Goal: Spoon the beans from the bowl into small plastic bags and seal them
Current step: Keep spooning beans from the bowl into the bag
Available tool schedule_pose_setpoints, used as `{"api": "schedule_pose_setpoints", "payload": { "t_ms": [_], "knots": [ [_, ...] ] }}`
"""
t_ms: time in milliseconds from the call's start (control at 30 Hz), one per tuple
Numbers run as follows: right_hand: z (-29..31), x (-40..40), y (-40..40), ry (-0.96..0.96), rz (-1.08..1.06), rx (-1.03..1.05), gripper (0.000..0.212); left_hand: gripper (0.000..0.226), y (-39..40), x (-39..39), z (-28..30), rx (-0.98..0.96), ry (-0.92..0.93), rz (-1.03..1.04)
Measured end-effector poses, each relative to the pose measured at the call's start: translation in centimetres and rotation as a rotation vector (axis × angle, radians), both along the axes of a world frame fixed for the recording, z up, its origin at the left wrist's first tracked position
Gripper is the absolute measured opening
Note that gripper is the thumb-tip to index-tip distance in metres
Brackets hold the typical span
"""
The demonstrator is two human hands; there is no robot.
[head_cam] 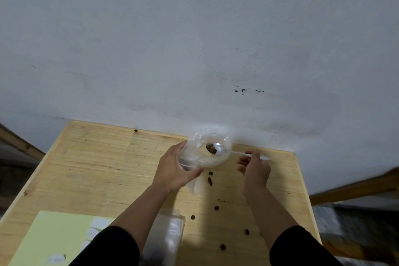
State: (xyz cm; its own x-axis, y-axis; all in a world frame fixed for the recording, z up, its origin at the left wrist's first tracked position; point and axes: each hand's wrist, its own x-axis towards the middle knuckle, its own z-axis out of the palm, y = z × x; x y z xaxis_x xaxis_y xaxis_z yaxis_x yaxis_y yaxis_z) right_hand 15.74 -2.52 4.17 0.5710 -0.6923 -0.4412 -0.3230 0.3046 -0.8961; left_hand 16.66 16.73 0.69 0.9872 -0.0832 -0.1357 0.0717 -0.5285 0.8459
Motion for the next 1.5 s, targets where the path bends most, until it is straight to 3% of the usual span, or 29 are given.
{"api": "schedule_pose_setpoints", "payload": {
  "t_ms": [233, 533, 733, 900, 1133, 1333, 1500],
  "knots": [
    [4.1, -0.1, 1.6, -0.166, 0.241, -0.118, 0.035, 0.099, 0.3, -0.1, 1.0, -0.02, -0.033, -0.048],
    [7.8, -1.7, 2.8, -0.208, 0.699, -0.661, 0.025, 0.094, 0.3, 0.2, 2.6, -0.038, -0.121, -0.062],
    [9.5, -4.2, 1.3, -0.126, 0.745, -0.523, 0.012, 0.092, 0.7, 0.5, 3.6, -0.03, -0.204, -0.074],
    [7.6, -6.3, -0.9, 0.019, 0.941, -0.571, 0.007, 0.091, -0.3, 0.1, 4.0, -0.024, -0.241, -0.086],
    [2.6, -8.7, -5.0, -0.034, 0.622, -0.221, 0.008, 0.095, -2.6, -1.7, 4.0, -0.048, -0.241, -0.042],
    [-3.0, -8.3, -10.6, 0.259, 0.497, -0.355, 0.005, 0.099, -4.4, -3.8, 3.5, -0.002, -0.243, -0.005],
    [-5.0, -6.3, -12.6, 0.335, 0.559, -0.452, 0.01, 0.102, -5.8, -5.2, 2.6, 0.034, -0.23, 0.029]
  ]
}}
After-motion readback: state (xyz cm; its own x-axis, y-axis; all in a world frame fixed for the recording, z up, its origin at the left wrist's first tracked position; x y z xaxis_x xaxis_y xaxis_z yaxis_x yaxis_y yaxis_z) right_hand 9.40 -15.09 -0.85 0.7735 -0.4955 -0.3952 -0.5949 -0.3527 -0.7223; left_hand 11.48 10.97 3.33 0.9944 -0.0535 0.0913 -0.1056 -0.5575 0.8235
